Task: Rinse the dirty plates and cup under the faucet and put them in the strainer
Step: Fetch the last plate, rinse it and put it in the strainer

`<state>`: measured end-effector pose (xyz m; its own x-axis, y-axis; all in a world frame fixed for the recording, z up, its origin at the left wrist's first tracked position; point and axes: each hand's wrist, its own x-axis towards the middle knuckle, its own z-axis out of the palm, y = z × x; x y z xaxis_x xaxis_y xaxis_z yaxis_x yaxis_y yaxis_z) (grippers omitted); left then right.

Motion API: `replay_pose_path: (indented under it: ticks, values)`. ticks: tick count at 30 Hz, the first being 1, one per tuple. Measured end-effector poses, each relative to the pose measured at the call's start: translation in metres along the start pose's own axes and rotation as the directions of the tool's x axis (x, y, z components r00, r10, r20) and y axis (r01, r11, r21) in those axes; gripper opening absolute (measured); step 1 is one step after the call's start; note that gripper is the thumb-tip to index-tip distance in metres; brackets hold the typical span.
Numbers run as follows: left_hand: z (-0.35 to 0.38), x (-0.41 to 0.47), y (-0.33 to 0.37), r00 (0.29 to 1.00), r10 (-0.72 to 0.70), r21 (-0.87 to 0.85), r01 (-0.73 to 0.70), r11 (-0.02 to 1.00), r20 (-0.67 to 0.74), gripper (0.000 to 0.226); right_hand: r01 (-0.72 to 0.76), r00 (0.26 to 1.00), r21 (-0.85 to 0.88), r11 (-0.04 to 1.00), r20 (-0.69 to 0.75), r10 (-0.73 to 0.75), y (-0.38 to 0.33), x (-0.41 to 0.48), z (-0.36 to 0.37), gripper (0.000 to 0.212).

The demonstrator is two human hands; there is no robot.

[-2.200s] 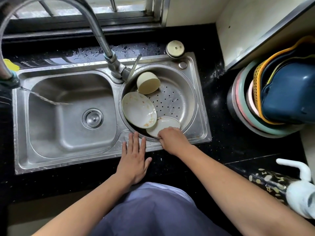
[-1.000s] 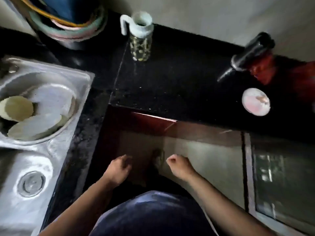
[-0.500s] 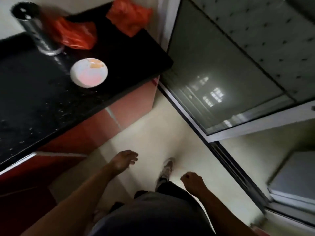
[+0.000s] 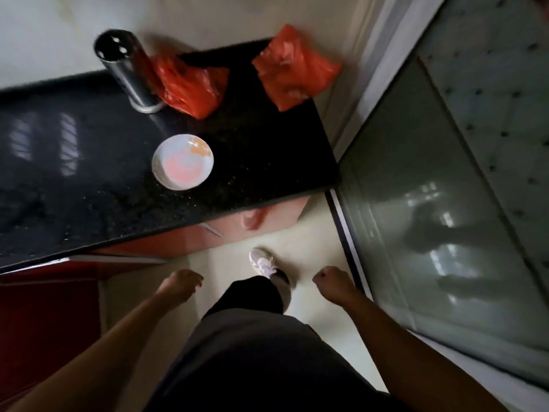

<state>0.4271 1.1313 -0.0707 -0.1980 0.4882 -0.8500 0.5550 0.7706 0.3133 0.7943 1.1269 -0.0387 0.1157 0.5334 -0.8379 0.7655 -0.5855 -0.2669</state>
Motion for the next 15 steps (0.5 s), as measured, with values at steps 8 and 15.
replay_pose_path:
  ticks: [8, 15]
  values:
    - [-0.042, 0.033, 0.109, 0.949, -0.120, -0.748, -0.148, 0.647, -0.292, 0.046, 0.267, 0.960, 0.062, 0.962, 0.074, -0.271, -0.179, 0.064, -0.112, 0.018]
    - [-0.069, 0.067, 0.180, 0.918, -0.331, -0.903, -0.060, 0.426, -0.217, 0.041, 0.392, 0.885, 0.062, 0.918, 0.247, -0.395, -0.296, 0.097, -0.142, 0.021]
